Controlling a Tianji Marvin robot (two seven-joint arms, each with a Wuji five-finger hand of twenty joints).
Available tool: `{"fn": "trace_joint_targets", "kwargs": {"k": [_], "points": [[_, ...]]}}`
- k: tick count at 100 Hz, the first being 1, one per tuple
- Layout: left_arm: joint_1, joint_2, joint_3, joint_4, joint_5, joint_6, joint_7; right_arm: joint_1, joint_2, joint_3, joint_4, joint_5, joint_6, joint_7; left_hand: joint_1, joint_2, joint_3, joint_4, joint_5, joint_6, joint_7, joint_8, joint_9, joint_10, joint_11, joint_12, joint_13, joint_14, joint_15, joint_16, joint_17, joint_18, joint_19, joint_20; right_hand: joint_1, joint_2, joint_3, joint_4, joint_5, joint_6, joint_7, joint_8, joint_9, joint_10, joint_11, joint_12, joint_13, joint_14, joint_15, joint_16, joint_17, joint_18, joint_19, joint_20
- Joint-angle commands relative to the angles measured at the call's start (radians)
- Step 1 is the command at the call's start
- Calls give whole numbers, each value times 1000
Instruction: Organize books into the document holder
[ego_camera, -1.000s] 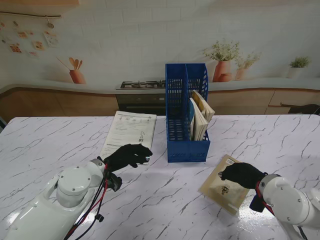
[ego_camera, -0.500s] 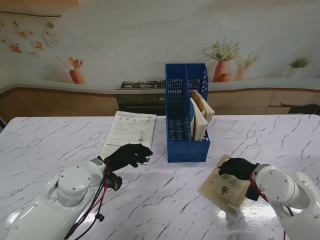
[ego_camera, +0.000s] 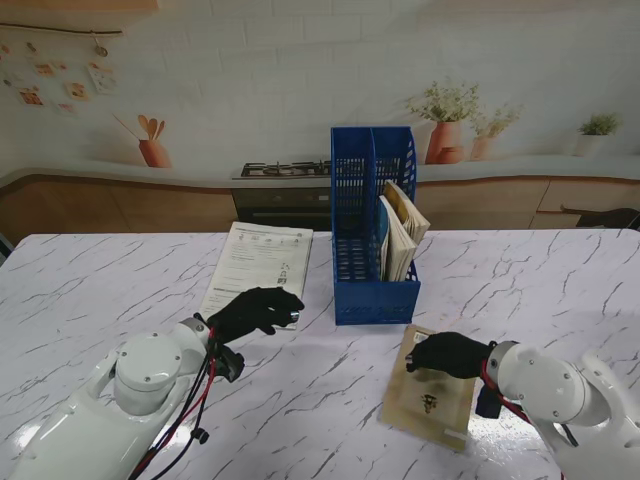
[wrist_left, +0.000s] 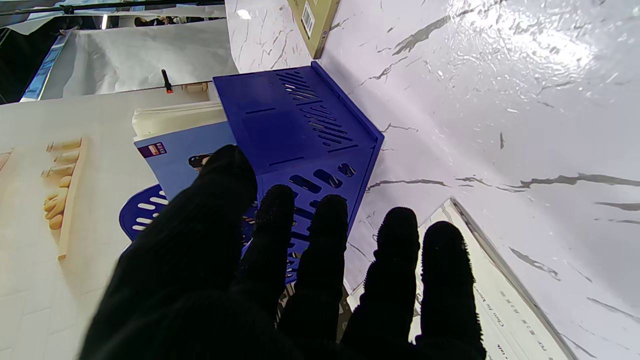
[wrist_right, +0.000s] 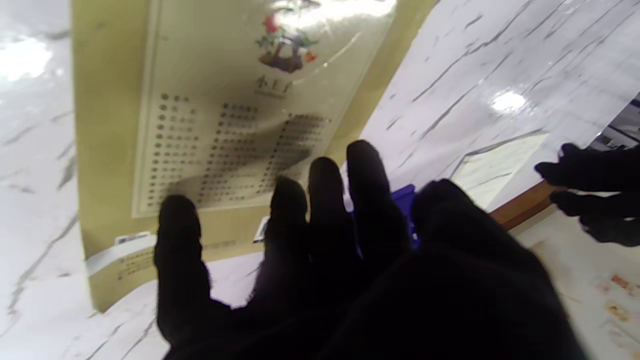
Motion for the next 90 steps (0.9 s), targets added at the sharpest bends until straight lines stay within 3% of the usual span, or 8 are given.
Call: {"fn": "trace_joint_targets", "kwargs": {"k": [1, 55, 72, 83, 90], "points": [[10, -6, 0, -3, -8, -19, -6, -28, -14, -40, 6, 26, -16, 11, 25, 35, -36, 12, 5, 7, 9, 16, -12, -2, 5, 4, 13, -26, 22, 2, 4, -19, 23, 10, 41, 35, -23, 11, 1, 13, -1, -7, 3, 5, 17, -6, 53, -1, 62, 43, 33, -661, -53, -23], [16, -7, -9, -2, -22, -21, -8, 144, -24, -246, 128, 138, -147, -44, 34, 39, -49, 14, 7, 8, 10, 14, -14, 3, 5, 4, 11, -25, 24, 1, 3, -19, 26, 13, 35, 29, -8, 12, 5, 10, 14, -15, 16, 2, 20, -5, 62, 0, 69, 47, 30, -661, -60, -26], [18, -8, -10, 0, -26, -18, -8, 163, -31, -268, 132, 145, -159, -71, 38, 41, -53, 14, 7, 10, 11, 14, -14, 2, 5, 4, 11, -24, 24, 1, 3, -20, 27, 14, 27, 24, -4, 13, 5, 10, 17, -16, 15, 3, 23, -4, 64, 3, 72, 48, 39, -652, -56, -25], [22, -7, -13, 0, -26, -15, -8, 93, -38, -209, 58, 117, -146, -112, 41, 41, -56, 15, 8, 9, 11, 13, -14, 2, 6, 4, 11, -25, 24, 2, 3, -18, 27, 14, -6, 6, 12, 20, 33, 12, 30, -11, 49, 17, 32, -1, 102, 28, 86, 54, 93, -559, -14, -7], [22, -7, -14, -1, -26, -12, -9, 29, -42, -151, -7, 80, -124, -140, 42, 41, -57, 15, 8, 10, 11, 13, -14, 3, 6, 4, 11, -23, 25, 2, 2, -18, 28, 14, -43, -8, 20, 28, 57, 3, 40, 6, 84, 22, 41, 3, 140, 46, 103, 61, 138, -459, 24, 12]]}}
